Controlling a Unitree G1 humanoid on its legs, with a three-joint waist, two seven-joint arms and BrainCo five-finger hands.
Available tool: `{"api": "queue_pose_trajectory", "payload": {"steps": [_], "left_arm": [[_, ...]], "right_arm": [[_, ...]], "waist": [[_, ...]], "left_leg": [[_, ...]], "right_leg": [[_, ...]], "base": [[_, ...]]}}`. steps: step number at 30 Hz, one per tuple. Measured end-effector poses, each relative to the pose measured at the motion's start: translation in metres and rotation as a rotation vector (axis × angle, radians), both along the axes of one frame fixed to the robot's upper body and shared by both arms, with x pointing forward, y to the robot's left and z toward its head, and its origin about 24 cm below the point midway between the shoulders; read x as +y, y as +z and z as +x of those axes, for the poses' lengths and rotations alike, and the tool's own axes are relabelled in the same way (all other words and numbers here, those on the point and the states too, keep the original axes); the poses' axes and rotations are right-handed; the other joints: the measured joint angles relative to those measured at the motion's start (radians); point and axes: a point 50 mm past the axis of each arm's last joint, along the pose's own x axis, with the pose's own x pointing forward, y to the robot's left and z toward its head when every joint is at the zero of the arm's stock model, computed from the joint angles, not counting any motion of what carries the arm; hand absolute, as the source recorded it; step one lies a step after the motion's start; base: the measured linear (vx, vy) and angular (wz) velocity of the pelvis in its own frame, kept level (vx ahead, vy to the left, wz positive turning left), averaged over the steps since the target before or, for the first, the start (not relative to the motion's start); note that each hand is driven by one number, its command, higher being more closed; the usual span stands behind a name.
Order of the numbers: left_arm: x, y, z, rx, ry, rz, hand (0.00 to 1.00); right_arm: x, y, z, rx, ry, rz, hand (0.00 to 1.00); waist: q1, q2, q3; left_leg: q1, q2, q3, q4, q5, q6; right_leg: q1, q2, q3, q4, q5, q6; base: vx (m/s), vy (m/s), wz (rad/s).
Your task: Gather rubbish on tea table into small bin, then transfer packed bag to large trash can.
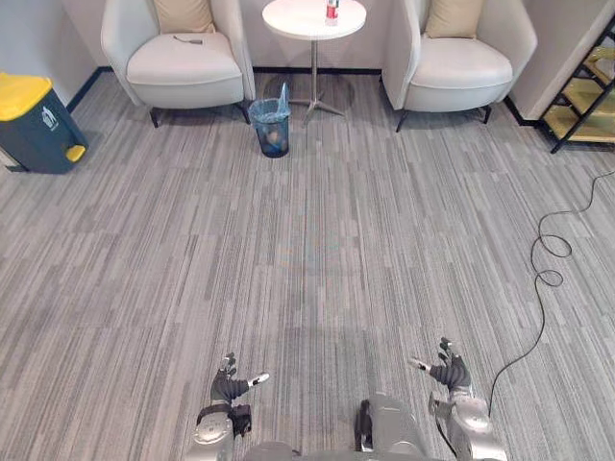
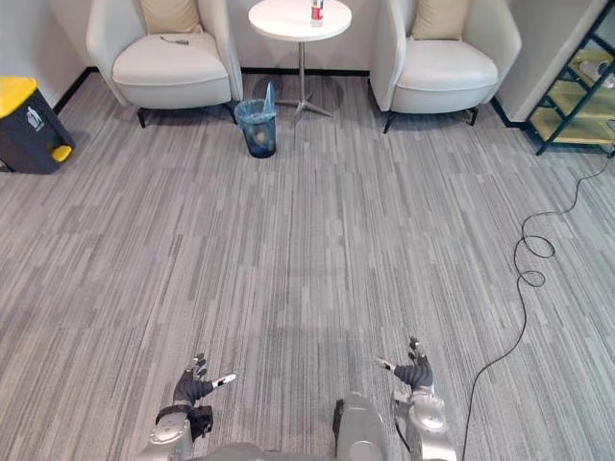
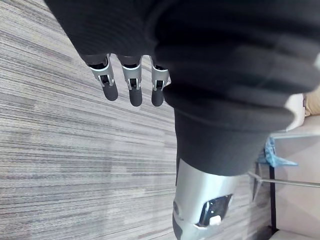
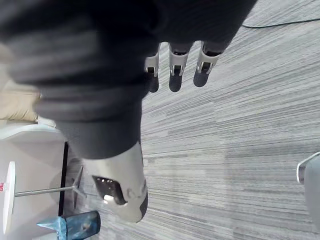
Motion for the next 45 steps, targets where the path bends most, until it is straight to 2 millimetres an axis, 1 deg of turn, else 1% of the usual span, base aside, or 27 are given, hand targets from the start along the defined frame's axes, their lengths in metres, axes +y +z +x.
{"api": "queue_pose_trajectory", "payload": {"steps": [2, 3, 6, 7, 8, 10, 11, 14, 17, 19, 21, 23, 25, 26, 27, 28, 29, 30, 31, 32, 36, 37, 39, 40, 42, 44, 45], "left_arm": [[0.005, 0.005, 0.006, -0.022, -0.005, 0.018, 0.0], [0.0, 0.003, 0.008, -0.018, -0.002, 0.002, 0.0], [-0.004, 0.008, 0.018, -0.053, -0.013, -0.006, 0.0], [-0.006, 0.01, 0.022, -0.065, -0.018, -0.01, 0.0], [-0.009, 0.01, 0.022, -0.066, -0.021, -0.016, 0.0], [-0.011, 0.009, 0.021, -0.064, -0.025, -0.023, 0.0], [-0.013, 0.008, 0.02, -0.061, -0.024, -0.027, 0.0], [-0.013, 0.01, 0.021, -0.068, -0.023, -0.029, 0.0], [-0.013, 0.01, 0.02, -0.068, -0.021, -0.027, 0.0], [-0.018, 0.01, 0.021, -0.07, -0.02, -0.044, 0.0], [-0.019, 0.009, 0.019, -0.065, -0.017, -0.048, 0.0], [-0.016, 0.008, 0.015, -0.056, -0.012, -0.04, 0.0], [-0.016, 0.007, 0.012, -0.048, -0.007, -0.04, 0.0], [-0.017, 0.006, 0.012, -0.046, -0.008, -0.042, 0.0], [-0.019, 0.006, 0.011, -0.043, -0.015, -0.041, 0.0], [-0.018, 0.005, 0.009, -0.035, -0.018, -0.036, 0.0], [-0.018, 0.004, 0.007, -0.031, -0.013, -0.033, 0.0], [-0.017, 0.003, 0.005, -0.025, -0.012, -0.03, 0.0], [-0.017, 0.004, 0.006, -0.026, -0.014, -0.031, 0.0], [-0.017, 0.004, 0.006, -0.031, -0.014, -0.03, 0.0], [-0.014, 0.01, 0.014, -0.06, -0.016, -0.021, 0.0], [-0.014, 0.01, 0.014, -0.061, -0.013, -0.025, 0.0], [-0.011, 0.011, 0.015, -0.066, -0.016, -0.016, 0.0], [-0.009, 0.011, 0.014, -0.063, -0.016, -0.008, 0.0], [-0.013, 0.007, 0.013, -0.045, -0.014, -0.022, 0.0], [-0.018, 0.007, 0.014, -0.047, -0.015, -0.036, 0.0], [-0.022, 0.007, 0.015, -0.047, -0.015, -0.048, 0.0]], "right_arm": [[-0.003, 0.001, 0.0, -0.003, 0.0, -0.012, 0.0], [-0.009, 0.002, 0.0, 0.004, -0.003, -0.03, 0.0], [-0.004, 0.006, 0.009, -0.021, -0.004, -0.022, 0.0], [-0.002, 0.005, 0.008, -0.021, -0.006, -0.017, 0.0], [0.0, 0.003, 0.006, -0.014, -0.003, -0.009, 0.0], [0.005, 0.003, 0.006, -0.023, 0.009, 0.003, 0.0], [0.006, 0.003, 0.006, -0.03, 0.004, 0.014, 0.0], [0.009, 0.005, 0.01, -0.045, -0.009, 0.026, 0.0], [0.01, 0.005, 0.013, -0.047, -0.015, 0.026, 0.0], [0.007, 0.006, 0.013, -0.051, -0.031, 0.028, 0.0], [0.007, 0.004, 0.011, -0.04, -0.033, 0.027, 0.0], [0.012, 0.0, 0.009, -0.02, -0.022, 0.041, 0.0], [0.015, -0.004, 0.006, -0.004, -0.02, 0.049, 0.0], [0.016, -0.004, 0.006, -0.004, -0.02, 0.051, 0.0], [0.017, -0.004, 0.006, -0.002, -0.02, 0.055, 0.0], [0.02, -0.007, 0.004, 0.01, -0.017, 0.064, 0.0], [0.021, -0.009, 0.003, 0.02, -0.015, 0.067, 0.0], [0.023, -0.012, 0.0, 0.039, -0.012, 0.069, 0.0], [0.024, -0.016, -0.006, 0.058, -0.011, 0.066, 0.0], [0.024, -0.016, -0.006, 0.06, -0.009, 0.065, 0.0], [0.022, -0.015, -0.005, 0.065, 0.018, 0.043, 0.0], [0.02, -0.015, -0.005, 0.069, 0.021, 0.037, 0.0], [0.02, -0.018, -0.008, 0.085, 0.018, 0.039, 0.0], [0.021, -0.02, -0.012, 0.098, 0.017, 0.042, 0.0], [0.017, -0.024, -0.016, 0.131, 0.011, 0.035, 0.0], [0.017, -0.019, -0.008, 0.104, 0.013, 0.033, 0.0], [0.018, -0.019, -0.007, 0.1, 0.013, 0.04, 0.0]], "waist": [[-0.002, -0.023, -0.006], [-0.006, 0.006, 0.003], [-0.029, 0.02, -0.001], [-0.03, 0.02, -0.001], [-0.028, 0.023, 0.001], [-0.026, 0.024, 0.003], [-0.022, 0.022, 0.005], [0.007, 0.009, 0.013], [0.041, 0.001, 0.03], [0.058, -0.001, 0.034], [0.06, 0.026, 0.027], [0.077, 0.022, 0.013], [0.087, -0.026, -0.006], [0.084, -0.03, -0.008], [0.082, -0.032, -0.007], [0.081, -0.036, -0.004], [0.081, -0.035, -0.004], [0.08, -0.036, -0.004], [0.075, -0.035, -0.004], [0.075, -0.034, -0.004], [0.028, -0.027, 0.006], [0.024, -0.014, 0.013], [0.022, -0.022, 0.011], [0.022, -0.046, 0.001], [0.018, -0.023, -0.016], [0.013, 0.003, -0.022], [0.008, 0.017, -0.014]], "left_leg": [[0.031, -0.004, -0.009, 0.001, -0.006, -0.055], [0.068, 0.015, -0.016, 0.011, -0.032, -0.093], [0.011, 0.05, -0.023, 0.179, 0.016, -0.147], [-0.039, 0.064, -0.028, 0.315, 0.071, -0.138], [-0.118, 0.096, -0.036, 0.555, 0.196, -0.143], [-0.211, 0.144, -0.015, 0.811, 0.194, -0.142], [-0.277, 0.172, 0.015, 0.946, 0.173, -0.11], [-0.426, 0.162, 0.07, 0.964, 0.138, -0.07], [-0.518, 0.076, 0.075, 0.679, 0.093, -0.071], [-0.527, 0.002, 0.043, 0.295, 0.133, -0.12], [-0.519, -0.001, 0.03, 0.129, 0.204, -0.097], [-0.52, -0.017, 0.043, 0.203, 0.27, -0.048], [-0.521, -0.062, 0.088, 0.257, 0.195, -0.006], [-0.51, -0.071, 0.097, 0.256, 0.179, 0.002], [-0.471, -0.087, 0.111, 0.251, 0.151, 0.009], [-0.411, -0.101, 0.126, 0.241, 0.118, 0.024], [-0.378, -0.103, 0.129, 0.237, 0.106, 0.034], [-0.32, -0.11, 0.132, 0.224, 0.087, 0.038], [-0.225, -0.117, 0.13, 0.173, 0.071, 0.049], [-0.192, -0.118, 0.128, 0.147, 0.069, 0.049], [-0.059, -0.096, 0.081, 0.05, 0.068, 0.047], [-0.026, -0.075, 0.065, 0.042, 0.068, 0.047], [0.013, -0.062, 0.041, 0.034, 0.053, 0.013], [0.046, -0.064, 0.013, 0.041, 0.017, -0.042], [0.043, -0.022, -0.033, 0.095, 0.004, -0.064], [-0.065, 0.015, -0.06, 0.296, 0.023, -0.092], [-0.145, 0.05, -0.062, 0.495, 0.082, -0.125]], "right_leg": [[0.003, 0.031, 0.006, -0.252, 0.208, -0.053], [0.007, 0.04, -0.009, -0.211, 0.292, -0.108], [0.029, 0.05, -0.051, -0.163, 0.187, -0.142], [0.081, 0.066, -0.056, -0.186, 0.165, -0.149], [0.192, 0.093, -0.061, -0.272, 0.16, -0.158], [0.313, 0.123, -0.065, -0.364, 0.162, -0.167], [0.394, 0.14, -0.06, -0.422, 0.16, -0.173], [0.506, 0.142, -0.019, -0.508, 0.157, -0.178], [0.562, 0.114, 0.017, -0.543, 0.139, -0.167], [0.602, 0.09, 0.04, -0.568, 0.108, -0.136], [0.629, 0.098, 0.065, -0.557, 0.05, -0.108], [0.636, 0.073, 0.106, -0.492, -0.029, -0.081], [0.587, 0.012, 0.147, -0.346, -0.106, -0.037], [0.563, 0.0, 0.165, -0.283, -0.113, -0.025], [0.508, -0.015, 0.196, -0.116, -0.109, 0.025], [0.447, -0.027, 0.228, 0.081, -0.069, 0.143], [0.418, -0.028, 0.237, 0.181, -0.056, 0.197], [0.375, -0.041, 0.223, 0.316, -0.054, 0.199], [0.309, -0.071, 0.144, 0.443, -0.071, 0.122], [0.277, -0.08, 0.113, 0.46, -0.08, 0.094], [0.093, -0.059, 0.021, 0.247, -0.109, 0.037], [0.074, -0.039, 0.021, 0.09, -0.081, 0.018], [0.075, -0.014, 0.039, -0.175, 0.068, 0.001], [0.07, -0.015, 0.061, -0.208, 0.232, -0.042], [0.063, 0.0, 0.036, -0.149, 0.213, -0.068], [0.104, 0.036, -0.002, -0.204, 0.195, -0.09], [0.175, 0.066, -0.022, -0.268, 0.193, -0.103]], "base": [[0.55, -0.126, 0.36], [0.49, -0.15, 0.25], [0.42, -0.172, 0.2], [0.57, -0.28, 0.19], [0.57, -0.263, 0.12], [0.49, -0.192, 0.09], [0.4, -0.145, 0.03], [0.29, -0.069, -0.32], [0.3, 0.056, -0.34], [0.35, 0.131, -0.25], [0.42, 0.218, -0.29], [0.44, 0.231, -0.46], [0.56, 0.2, -0.39], [0.61, 0.223, -0.31], [0.5, 0.216, -0.25], [0.5, 0.203, -0.28], [0.52, 0.167, -0.22], [0.51, 0.119, -0.08], [0.52, 0.106, -0.03], [0.48, 0.062, 0.06], [0.49, -0.045, 0.41], [0.49, -0.107, 0.39], [0.5, -0.137, 0.45], [0.43, -0.173, 0.47], [0.53, -0.243, 0.42], [0.56, -0.288, 0.27], [0.49, -0.253, 0.27]]}}
